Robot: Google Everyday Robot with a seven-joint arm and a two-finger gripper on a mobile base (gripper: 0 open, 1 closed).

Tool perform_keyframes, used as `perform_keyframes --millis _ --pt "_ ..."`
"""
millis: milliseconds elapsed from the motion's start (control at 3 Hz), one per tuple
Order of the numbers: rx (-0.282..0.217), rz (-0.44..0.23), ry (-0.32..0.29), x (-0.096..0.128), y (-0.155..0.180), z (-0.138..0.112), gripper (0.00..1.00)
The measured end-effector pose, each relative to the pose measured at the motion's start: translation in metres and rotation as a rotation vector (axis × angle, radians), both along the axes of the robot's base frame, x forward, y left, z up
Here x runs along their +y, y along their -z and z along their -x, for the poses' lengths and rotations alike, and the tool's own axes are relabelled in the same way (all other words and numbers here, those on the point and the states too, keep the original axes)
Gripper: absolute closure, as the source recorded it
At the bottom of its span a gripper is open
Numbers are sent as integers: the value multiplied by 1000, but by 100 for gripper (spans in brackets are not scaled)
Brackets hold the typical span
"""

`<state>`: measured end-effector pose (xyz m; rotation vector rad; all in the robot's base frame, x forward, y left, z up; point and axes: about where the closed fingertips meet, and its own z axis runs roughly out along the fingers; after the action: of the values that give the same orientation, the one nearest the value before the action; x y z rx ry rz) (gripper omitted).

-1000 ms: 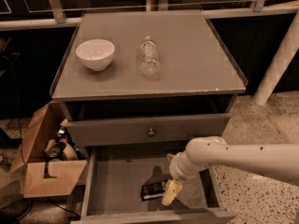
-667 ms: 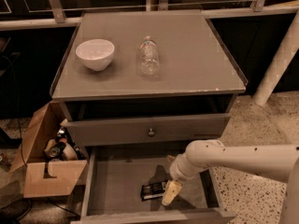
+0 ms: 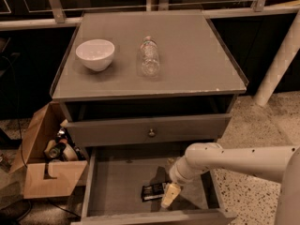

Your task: Pick rxbar chocolate from middle drawer and place on counter

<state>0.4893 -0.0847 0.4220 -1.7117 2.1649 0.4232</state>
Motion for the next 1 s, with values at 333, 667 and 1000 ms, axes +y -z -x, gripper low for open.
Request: perform_keyframes --millis 333,667,1000 --pt "8 -16 3 5 16 -4 0" --pt "24 -33 14 9 36 -7 0" --pt "33 -43 20 10 46 -9 0"
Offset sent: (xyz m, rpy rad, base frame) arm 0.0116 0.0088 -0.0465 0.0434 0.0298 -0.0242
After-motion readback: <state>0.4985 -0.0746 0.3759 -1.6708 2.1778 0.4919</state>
